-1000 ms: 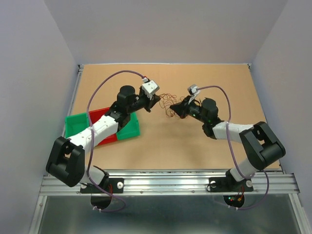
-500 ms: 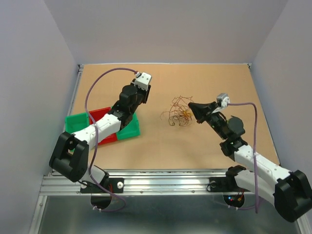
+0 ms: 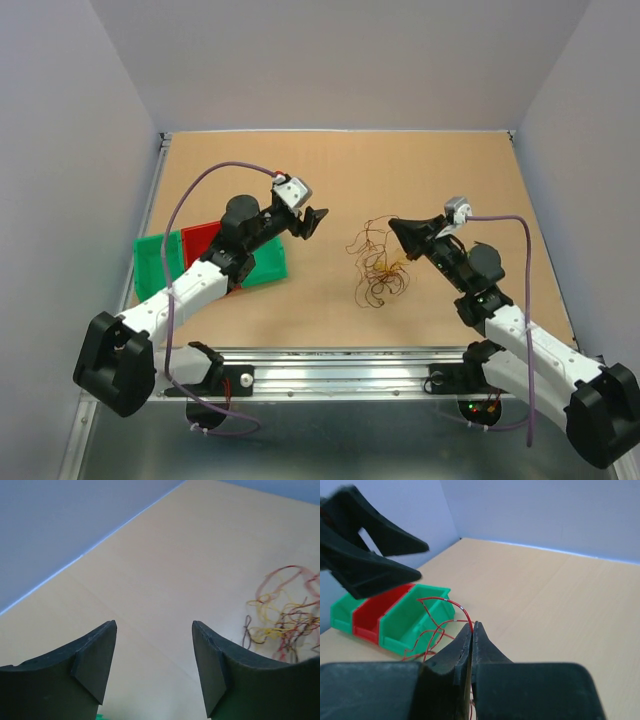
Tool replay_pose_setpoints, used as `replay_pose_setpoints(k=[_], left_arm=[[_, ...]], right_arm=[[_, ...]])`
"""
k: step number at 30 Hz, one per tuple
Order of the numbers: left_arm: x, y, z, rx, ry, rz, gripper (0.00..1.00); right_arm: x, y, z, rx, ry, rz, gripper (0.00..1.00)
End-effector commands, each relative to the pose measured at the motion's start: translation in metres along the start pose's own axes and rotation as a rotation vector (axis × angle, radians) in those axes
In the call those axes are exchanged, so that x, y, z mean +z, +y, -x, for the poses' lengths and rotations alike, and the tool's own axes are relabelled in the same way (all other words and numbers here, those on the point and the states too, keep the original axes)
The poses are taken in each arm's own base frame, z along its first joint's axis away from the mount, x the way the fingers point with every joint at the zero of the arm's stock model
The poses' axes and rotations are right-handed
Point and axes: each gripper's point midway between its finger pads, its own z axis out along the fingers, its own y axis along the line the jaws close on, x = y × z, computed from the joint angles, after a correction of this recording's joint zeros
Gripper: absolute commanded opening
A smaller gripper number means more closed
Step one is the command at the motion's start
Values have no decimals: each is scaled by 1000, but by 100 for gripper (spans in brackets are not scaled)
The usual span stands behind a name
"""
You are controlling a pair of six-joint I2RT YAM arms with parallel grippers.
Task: Untangle the cables
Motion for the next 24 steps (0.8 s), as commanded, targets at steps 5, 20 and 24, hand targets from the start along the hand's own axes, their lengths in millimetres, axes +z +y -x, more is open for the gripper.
replay_pose_setpoints(k=[5, 20, 24], left_arm=[[-17, -70, 39, 88, -164, -416, 79], [18, -68, 55, -27, -175, -389, 82], [23, -79, 59, -21, -181, -420, 80]], right_arm=[[15, 9, 6, -6, 6, 52, 1], [27, 26, -1, 33, 32, 158, 1], [29, 29, -3, 47, 34, 178, 0]])
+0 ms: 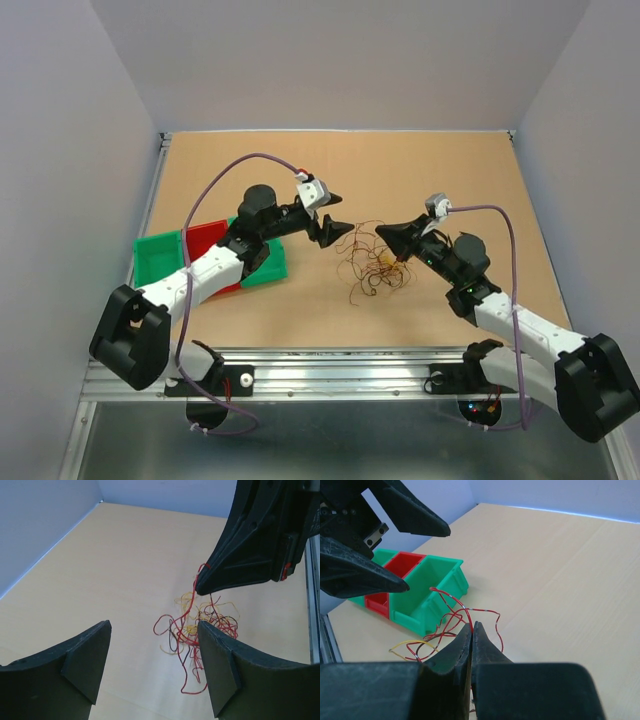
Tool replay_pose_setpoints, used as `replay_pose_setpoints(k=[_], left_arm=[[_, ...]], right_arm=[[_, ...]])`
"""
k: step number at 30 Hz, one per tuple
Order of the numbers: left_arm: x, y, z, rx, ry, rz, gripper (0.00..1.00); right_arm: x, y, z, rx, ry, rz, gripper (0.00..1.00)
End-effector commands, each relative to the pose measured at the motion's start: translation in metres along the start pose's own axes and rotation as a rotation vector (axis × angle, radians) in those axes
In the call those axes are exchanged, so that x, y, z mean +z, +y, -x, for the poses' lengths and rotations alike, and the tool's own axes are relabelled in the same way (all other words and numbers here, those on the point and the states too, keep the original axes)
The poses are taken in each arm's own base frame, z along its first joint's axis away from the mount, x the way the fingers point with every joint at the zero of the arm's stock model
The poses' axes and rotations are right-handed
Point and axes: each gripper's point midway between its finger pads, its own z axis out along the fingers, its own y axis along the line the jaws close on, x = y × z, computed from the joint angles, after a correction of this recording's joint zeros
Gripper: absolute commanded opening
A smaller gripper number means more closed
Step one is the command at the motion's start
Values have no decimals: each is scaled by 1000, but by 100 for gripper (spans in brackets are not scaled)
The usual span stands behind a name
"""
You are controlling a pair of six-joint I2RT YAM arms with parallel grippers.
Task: Untangle the cables
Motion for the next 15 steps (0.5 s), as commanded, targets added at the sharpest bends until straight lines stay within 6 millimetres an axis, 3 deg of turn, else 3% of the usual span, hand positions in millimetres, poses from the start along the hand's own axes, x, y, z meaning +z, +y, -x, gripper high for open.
replay_pose_setpoints(k=[1, 7, 11, 15], left_arm=[[13, -6, 42, 55, -103, -32, 80], [32, -16, 28, 64, -70, -60, 77], [42, -13, 15, 111, -32, 17, 71], [47, 0, 8, 114, -6, 121, 52]], right_arm=[[12, 25, 45, -24, -117, 104, 1], [13, 27, 45, -22, -115, 113, 0], [12, 27, 44, -22, -117, 110, 0], [11, 28, 47, -24, -125, 113, 0]])
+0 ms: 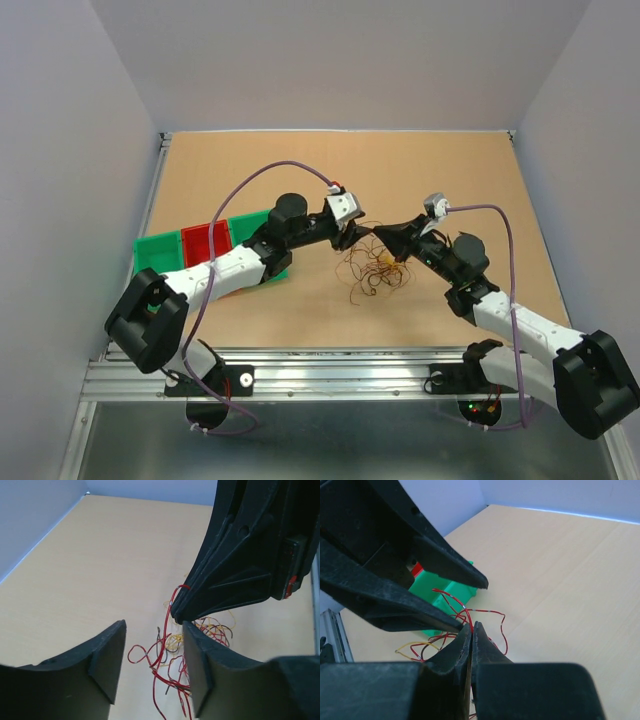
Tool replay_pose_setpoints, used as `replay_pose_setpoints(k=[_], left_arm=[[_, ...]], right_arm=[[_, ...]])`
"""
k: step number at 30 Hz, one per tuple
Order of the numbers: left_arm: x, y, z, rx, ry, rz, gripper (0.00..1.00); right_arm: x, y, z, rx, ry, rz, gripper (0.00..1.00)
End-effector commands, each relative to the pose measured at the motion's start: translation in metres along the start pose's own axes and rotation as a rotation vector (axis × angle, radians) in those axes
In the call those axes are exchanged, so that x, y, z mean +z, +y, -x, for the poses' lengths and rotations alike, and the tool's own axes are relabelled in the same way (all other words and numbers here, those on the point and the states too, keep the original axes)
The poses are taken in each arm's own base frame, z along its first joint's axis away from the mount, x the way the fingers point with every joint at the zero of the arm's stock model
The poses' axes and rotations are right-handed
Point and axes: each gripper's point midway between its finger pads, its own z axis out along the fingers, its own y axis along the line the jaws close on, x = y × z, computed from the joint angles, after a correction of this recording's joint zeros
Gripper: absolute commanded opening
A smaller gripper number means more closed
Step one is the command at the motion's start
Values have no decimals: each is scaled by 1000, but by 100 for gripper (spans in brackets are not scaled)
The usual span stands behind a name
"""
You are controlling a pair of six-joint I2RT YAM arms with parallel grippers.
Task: Untangle the cables
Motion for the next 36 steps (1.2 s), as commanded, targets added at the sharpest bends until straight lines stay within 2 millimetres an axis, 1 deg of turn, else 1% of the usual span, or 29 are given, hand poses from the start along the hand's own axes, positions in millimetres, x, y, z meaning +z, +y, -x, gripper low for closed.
replay_pose_setpoints(k=[1, 3, 4, 5, 7, 8, 9, 10, 11, 12, 13, 15, 16, 17, 19, 20, 22, 23, 25, 26, 27, 28, 29, 31, 32, 33, 34, 35, 36], left_arm=[[5, 34, 27, 72, -45, 188, 49], [5, 46, 23, 53, -31, 252, 42], [5, 52, 22, 50, -28, 283, 41], [4, 62, 20, 34, -21, 338, 40], [4, 72, 18, 18, -17, 396, 40], [5, 83, 15, 9, -5, 450, 38], [4, 89, 10, 9, 11, 484, 37], [7, 93, 5, 11, 24, 496, 35], [8, 96, 1, 16, 38, 507, 32], [10, 97, -6, 23, 57, 509, 26], [10, 107, -17, 31, 91, 556, 20], [12, 110, -27, 34, 118, 564, 18], [13, 112, -32, 36, 130, 565, 18], [14, 115, -38, 37, 144, 569, 18], [16, 117, -43, 36, 162, 575, 18], [17, 121, -48, 31, 180, 587, 18], [18, 124, -53, 20, 192, 587, 18], [18, 126, -58, 11, 203, 582, 18], [18, 127, -62, 2, 209, 572, 18], [19, 126, -65, -3, 212, 560, 18], [19, 128, -69, -8, 219, 557, 18], [18, 129, -70, -17, 219, 558, 18], [18, 130, -70, -22, 217, 557, 18], [11, 139, -69, -57, 204, 584, 18], [9, 137, -62, -72, 176, 558, 18], [5, 140, -58, -90, 160, 552, 22], [-7, 155, -54, -132, 130, 571, 24], [-12, 151, -44, -155, 92, 518, 27], [-18, 155, -39, -172, 69, 504, 36]], right_arm=[[8, 21, 48, -46, -124, 72, 1], [8, 23, 49, -45, -124, 82, 1], [8, 25, 50, -42, -128, 89, 1], [8, 30, 51, -41, -125, 114, 1], [7, 39, 55, -36, -131, 157, 1], [6, 47, 54, -33, -122, 198, 1], [6, 54, 59, -32, -135, 227, 1], [5, 60, 60, -34, -131, 257, 0], [5, 64, 65, -38, -139, 273, 0], [4, 68, 70, -41, -148, 287, 0], [2, 75, 82, -53, -172, 309, 1], [-3, 82, 98, -66, -207, 320, 1], [-5, 84, 104, -74, -218, 319, 1], [-10, 92, 124, -96, -260, 333, 1], [-13, 98, 138, -105, -273, 339, 1], [-17, 107, 156, -122, -306, 354, 1], [-20, 111, 168, -135, -323, 358, 1], [-21, 115, 179, -150, -343, 356, 1], [-22, 114, 190, -164, -365, 337, 1], [-22, 114, 198, -174, -382, 322, 0], [-22, 111, 212, -180, -416, 286, 0], [-23, 110, 219, -190, -429, 266, 0], [-21, 105, 223, -187, -441, 238, 0], [-19, 104, 230, -189, -447, 225, 1], [-18, 104, 230, -188, -444, 223, 1], [-16, 102, 229, -185, -440, 218, 1], [-12, 99, 223, -181, -426, 213, 1], [-9, 96, 220, -178, -417, 208, 1], [-7, 94, 218, -175, -411, 204, 1]])
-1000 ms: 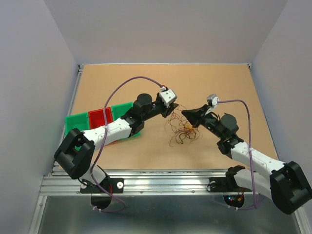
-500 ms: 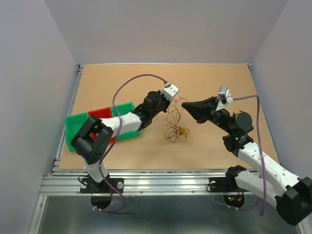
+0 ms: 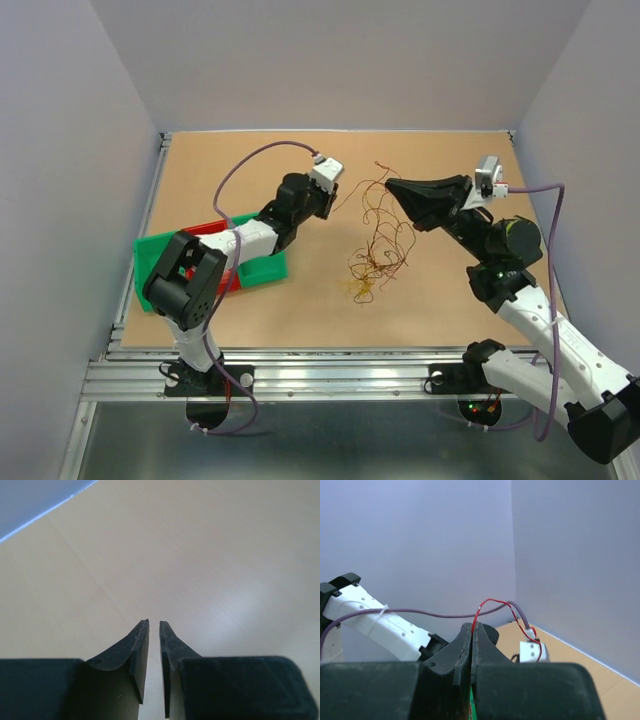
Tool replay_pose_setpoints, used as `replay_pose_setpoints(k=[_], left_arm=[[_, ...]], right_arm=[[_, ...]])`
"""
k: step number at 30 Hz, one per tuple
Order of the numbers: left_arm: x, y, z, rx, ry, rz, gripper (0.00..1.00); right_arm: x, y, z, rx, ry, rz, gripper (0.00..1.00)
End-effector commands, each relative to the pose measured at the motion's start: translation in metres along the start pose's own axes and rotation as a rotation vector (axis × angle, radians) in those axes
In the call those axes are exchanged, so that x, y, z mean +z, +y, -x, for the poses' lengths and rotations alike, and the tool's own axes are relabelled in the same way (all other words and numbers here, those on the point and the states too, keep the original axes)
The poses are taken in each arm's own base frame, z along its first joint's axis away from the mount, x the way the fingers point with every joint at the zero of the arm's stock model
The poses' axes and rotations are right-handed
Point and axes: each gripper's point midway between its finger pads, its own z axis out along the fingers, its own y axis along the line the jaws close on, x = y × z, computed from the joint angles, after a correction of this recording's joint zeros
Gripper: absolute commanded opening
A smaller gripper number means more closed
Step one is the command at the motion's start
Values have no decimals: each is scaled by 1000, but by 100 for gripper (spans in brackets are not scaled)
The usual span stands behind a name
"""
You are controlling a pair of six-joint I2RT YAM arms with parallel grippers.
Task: Untangle the cables
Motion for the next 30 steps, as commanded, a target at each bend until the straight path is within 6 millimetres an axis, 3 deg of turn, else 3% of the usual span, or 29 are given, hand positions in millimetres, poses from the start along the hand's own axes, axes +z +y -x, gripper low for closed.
replay_pose_setpoints(k=[1, 6, 10, 14, 18, 23, 30], left_arm=[[-26, 26, 60, -117, -176, -79, 40], [-60, 15, 80, -92, -265, -195, 63], [-89, 6, 101, -70, -351, -231, 98], [-128, -2, 122, -59, -472, -244, 99], [-149, -1, 138, -95, -535, -221, 99], [-166, 3, 147, -83, -576, -192, 99], [-175, -23, 149, -39, -574, -339, 99]], right_arm=[[10, -8, 7, -13, -10, -33, 1], [9, -14, -24, 27, 58, -32, 1], [8, -16, -42, 49, 99, -27, 0], [11, -20, -54, 59, 129, -22, 0], [15, -21, -65, 81, 156, -10, 0], [18, -25, -74, 92, 177, -9, 0], [17, -23, -75, 94, 180, 0, 0]])
